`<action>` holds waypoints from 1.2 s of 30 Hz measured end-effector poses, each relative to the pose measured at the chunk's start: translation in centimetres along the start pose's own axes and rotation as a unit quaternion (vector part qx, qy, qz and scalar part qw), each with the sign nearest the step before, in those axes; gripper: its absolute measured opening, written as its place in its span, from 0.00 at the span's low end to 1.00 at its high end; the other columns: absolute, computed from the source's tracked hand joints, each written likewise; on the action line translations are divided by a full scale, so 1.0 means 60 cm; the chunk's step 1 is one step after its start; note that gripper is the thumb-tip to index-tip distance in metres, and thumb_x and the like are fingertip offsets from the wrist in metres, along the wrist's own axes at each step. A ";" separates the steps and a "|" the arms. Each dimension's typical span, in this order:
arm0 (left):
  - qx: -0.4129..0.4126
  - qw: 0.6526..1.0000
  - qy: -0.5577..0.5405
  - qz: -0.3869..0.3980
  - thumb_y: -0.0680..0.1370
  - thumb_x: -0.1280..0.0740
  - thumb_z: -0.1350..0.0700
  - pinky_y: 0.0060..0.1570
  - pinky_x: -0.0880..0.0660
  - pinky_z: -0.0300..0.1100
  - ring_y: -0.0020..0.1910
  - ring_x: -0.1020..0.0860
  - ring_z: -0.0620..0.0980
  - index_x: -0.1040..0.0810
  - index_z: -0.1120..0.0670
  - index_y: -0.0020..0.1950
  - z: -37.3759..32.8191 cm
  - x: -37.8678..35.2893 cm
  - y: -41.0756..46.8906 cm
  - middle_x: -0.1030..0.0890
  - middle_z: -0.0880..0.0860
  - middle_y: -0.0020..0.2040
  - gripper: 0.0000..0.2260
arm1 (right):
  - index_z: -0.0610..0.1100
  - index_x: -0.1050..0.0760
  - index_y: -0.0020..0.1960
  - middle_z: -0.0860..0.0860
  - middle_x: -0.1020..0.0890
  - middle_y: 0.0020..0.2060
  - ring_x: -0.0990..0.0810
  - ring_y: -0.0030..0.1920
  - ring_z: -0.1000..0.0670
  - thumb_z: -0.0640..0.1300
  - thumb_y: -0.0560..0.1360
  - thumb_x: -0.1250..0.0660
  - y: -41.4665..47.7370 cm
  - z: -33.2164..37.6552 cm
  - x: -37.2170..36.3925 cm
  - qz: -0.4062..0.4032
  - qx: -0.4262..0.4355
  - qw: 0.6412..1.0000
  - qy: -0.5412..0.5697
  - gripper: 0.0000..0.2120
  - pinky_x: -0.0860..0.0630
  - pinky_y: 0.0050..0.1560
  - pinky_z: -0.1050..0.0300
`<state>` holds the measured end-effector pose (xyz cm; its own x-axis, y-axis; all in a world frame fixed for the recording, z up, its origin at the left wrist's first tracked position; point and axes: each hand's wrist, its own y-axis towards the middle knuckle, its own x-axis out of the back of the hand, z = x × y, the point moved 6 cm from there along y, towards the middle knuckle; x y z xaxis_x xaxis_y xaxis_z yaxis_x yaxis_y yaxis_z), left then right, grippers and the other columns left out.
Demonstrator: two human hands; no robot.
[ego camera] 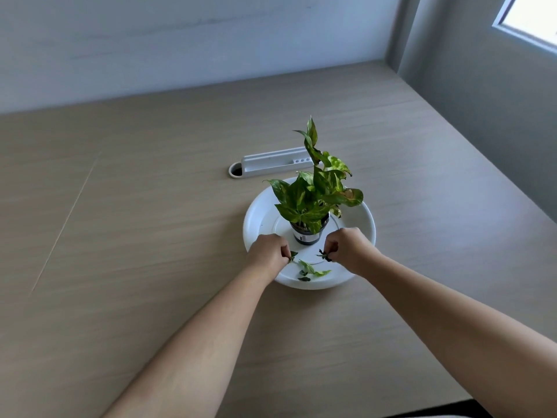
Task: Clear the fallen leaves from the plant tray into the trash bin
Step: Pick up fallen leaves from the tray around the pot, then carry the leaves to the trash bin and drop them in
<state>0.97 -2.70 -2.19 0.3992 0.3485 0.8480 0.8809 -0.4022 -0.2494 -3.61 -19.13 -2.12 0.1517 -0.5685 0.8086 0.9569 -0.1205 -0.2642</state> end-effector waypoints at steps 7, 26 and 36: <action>-0.013 0.999 -0.028 -0.009 0.73 0.33 0.65 0.47 0.24 0.42 0.48 0.19 0.52 0.16 0.59 0.44 -0.023 0.013 -0.018 0.15 0.55 0.46 0.06 | 0.39 0.18 0.43 0.48 0.19 0.36 0.23 0.37 0.50 0.32 0.69 0.32 -0.039 -0.020 0.044 -0.053 -0.032 0.997 0.039 0.07 0.27 0.36 0.61; -0.333 0.933 -0.016 0.133 0.70 0.28 0.64 0.40 0.27 0.40 0.39 0.23 0.50 0.16 0.61 0.41 -0.792 -0.387 -0.223 0.15 0.60 0.44 0.02 | 0.39 0.17 0.41 0.42 0.14 0.40 0.22 0.39 0.51 0.32 0.67 0.31 -0.679 -0.649 0.322 -0.261 -0.325 0.903 0.101 0.06 0.33 0.33 0.65; -0.450 0.830 0.109 0.312 0.69 0.29 0.63 0.42 0.25 0.39 0.44 0.18 0.53 0.17 0.57 0.40 -1.053 -0.745 -0.439 0.15 0.56 0.42 0.02 | 0.41 0.18 0.44 0.44 0.15 0.45 0.18 0.48 0.46 0.34 0.70 0.31 -1.051 -0.923 0.193 -0.282 -0.521 0.781 0.196 0.06 0.31 0.43 0.64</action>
<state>-56.14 -61.16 -3.98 0.5639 -0.2871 0.7744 -0.0653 -0.9502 -0.3048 -75.93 -63.17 -5.21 -0.5051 -0.3665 0.7814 0.0925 -0.9231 -0.3732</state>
